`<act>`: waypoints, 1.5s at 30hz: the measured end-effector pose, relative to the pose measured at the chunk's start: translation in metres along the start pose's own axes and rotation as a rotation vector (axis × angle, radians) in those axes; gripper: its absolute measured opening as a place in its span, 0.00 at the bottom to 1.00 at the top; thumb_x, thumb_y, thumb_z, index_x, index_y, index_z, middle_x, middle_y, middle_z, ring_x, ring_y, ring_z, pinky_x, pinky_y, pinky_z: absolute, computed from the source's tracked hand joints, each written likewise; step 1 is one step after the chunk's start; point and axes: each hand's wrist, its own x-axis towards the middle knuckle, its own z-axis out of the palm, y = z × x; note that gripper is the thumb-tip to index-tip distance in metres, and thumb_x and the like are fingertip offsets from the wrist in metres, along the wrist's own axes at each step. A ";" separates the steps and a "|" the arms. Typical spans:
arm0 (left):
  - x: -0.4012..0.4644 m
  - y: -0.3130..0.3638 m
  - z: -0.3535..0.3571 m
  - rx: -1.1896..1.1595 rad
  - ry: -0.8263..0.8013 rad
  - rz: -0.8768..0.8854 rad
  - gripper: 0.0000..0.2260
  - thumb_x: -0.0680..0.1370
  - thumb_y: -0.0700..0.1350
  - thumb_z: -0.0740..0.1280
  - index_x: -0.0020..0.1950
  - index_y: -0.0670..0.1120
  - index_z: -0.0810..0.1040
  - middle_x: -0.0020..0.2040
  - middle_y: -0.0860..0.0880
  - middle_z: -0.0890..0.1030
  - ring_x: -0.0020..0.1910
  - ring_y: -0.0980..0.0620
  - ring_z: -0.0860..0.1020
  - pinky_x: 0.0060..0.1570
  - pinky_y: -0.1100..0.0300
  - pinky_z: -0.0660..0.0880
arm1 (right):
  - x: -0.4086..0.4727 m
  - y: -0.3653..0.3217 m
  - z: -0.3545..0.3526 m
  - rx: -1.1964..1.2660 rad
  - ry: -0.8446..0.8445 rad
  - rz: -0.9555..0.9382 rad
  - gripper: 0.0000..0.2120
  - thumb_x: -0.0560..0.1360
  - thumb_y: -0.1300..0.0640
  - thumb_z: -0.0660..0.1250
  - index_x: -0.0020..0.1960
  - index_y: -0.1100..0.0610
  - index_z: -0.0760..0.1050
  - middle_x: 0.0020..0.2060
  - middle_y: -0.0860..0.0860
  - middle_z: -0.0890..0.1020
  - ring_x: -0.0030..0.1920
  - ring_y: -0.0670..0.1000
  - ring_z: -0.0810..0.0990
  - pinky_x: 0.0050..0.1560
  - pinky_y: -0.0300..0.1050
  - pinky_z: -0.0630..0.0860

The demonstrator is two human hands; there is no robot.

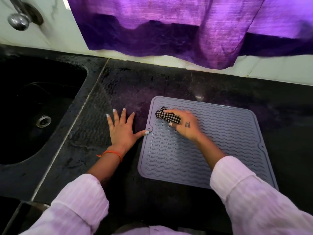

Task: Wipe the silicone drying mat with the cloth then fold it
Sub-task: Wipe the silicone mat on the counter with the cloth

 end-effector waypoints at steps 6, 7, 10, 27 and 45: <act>-0.002 0.001 0.001 0.009 -0.001 0.000 0.41 0.69 0.72 0.55 0.76 0.51 0.57 0.78 0.45 0.50 0.76 0.40 0.39 0.69 0.43 0.30 | -0.011 -0.010 -0.021 0.387 -0.355 0.090 0.24 0.69 0.66 0.72 0.60 0.47 0.73 0.55 0.47 0.80 0.52 0.46 0.78 0.54 0.43 0.75; -0.003 0.001 0.001 0.012 0.000 0.002 0.41 0.69 0.72 0.55 0.76 0.51 0.57 0.78 0.45 0.50 0.76 0.40 0.39 0.69 0.43 0.30 | -0.009 -0.012 -0.029 0.519 -0.434 0.140 0.22 0.70 0.67 0.70 0.58 0.49 0.71 0.55 0.51 0.79 0.53 0.49 0.79 0.55 0.46 0.77; -0.004 0.001 0.002 0.010 -0.003 0.005 0.41 0.69 0.72 0.55 0.76 0.51 0.57 0.78 0.45 0.50 0.76 0.40 0.39 0.68 0.44 0.29 | 0.007 -0.014 -0.048 0.713 -0.381 0.201 0.15 0.70 0.66 0.70 0.53 0.52 0.73 0.55 0.55 0.78 0.52 0.54 0.79 0.52 0.52 0.78; -0.002 0.000 0.005 0.018 0.007 0.003 0.41 0.69 0.72 0.55 0.76 0.51 0.58 0.78 0.45 0.51 0.76 0.40 0.40 0.69 0.42 0.31 | 0.053 0.012 0.006 -0.614 0.007 -0.122 0.32 0.76 0.34 0.50 0.75 0.48 0.56 0.69 0.51 0.66 0.67 0.56 0.63 0.67 0.53 0.56; -0.002 0.000 0.003 0.010 0.009 0.017 0.40 0.70 0.72 0.55 0.76 0.51 0.58 0.78 0.45 0.51 0.76 0.40 0.40 0.69 0.43 0.30 | 0.018 -0.001 0.019 -0.468 0.001 -0.155 0.21 0.80 0.53 0.56 0.71 0.37 0.62 0.68 0.47 0.67 0.65 0.54 0.63 0.64 0.51 0.54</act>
